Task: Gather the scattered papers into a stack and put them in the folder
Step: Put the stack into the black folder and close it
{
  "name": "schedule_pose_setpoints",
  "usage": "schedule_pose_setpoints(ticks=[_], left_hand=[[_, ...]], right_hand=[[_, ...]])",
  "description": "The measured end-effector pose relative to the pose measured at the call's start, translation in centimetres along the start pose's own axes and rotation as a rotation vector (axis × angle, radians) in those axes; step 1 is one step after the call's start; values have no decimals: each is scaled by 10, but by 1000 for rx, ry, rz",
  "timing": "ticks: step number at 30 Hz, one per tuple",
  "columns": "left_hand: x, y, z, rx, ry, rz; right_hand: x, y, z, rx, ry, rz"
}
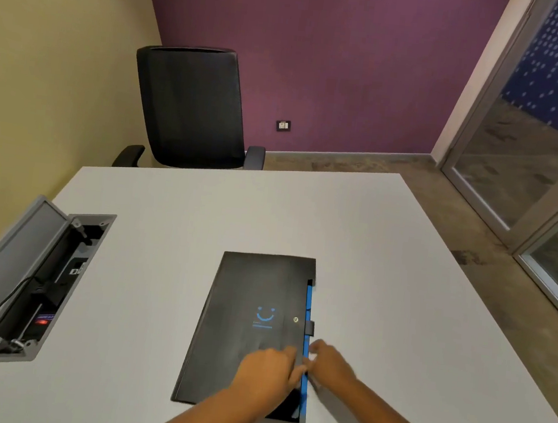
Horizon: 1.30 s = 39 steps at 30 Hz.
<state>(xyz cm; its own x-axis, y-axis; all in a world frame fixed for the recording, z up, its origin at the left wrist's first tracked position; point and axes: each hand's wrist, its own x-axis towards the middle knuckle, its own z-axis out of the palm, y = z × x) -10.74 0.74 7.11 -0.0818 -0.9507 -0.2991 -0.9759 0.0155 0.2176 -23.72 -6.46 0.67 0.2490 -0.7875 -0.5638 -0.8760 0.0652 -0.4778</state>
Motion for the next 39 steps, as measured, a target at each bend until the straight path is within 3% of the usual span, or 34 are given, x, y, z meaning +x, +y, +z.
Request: schedule_pose_setpoints(ticks=[4, 10, 12, 15, 19, 31, 33, 35, 37, 39], left_hand=[[0, -48, 12, -83, -99, -61], [-18, -118, 50, 179, -353, -130], [-24, -116, 56, 182, -329, -158], [-24, -106, 53, 189, -111, -135], [-30, -106, 61, 102, 41, -136], [-22, -109, 57, 103, 55, -184], [-21, -109, 53, 165, -42, -185], [-17, -111, 54, 141, -234, -178], [-16, -116, 59, 88, -410, -178], [-12, -120, 58, 102, -512, -173]], right_hand=[[10, 28, -8, 29, 153, -16], [38, 9, -16, 30, 1, -88], [47, 1, -21, 46, -50, -76], [54, -7, -30, 133, -129, -34], [45, -11, -39, 513, -270, 57], [42, 32, -26, 1298, -181, 111], [43, 34, -21, 1396, -186, 130], [45, 30, -18, 1442, -272, 132], [48, 21, -16, 1411, -359, 143], [53, 15, -11, 1318, -341, 177]])
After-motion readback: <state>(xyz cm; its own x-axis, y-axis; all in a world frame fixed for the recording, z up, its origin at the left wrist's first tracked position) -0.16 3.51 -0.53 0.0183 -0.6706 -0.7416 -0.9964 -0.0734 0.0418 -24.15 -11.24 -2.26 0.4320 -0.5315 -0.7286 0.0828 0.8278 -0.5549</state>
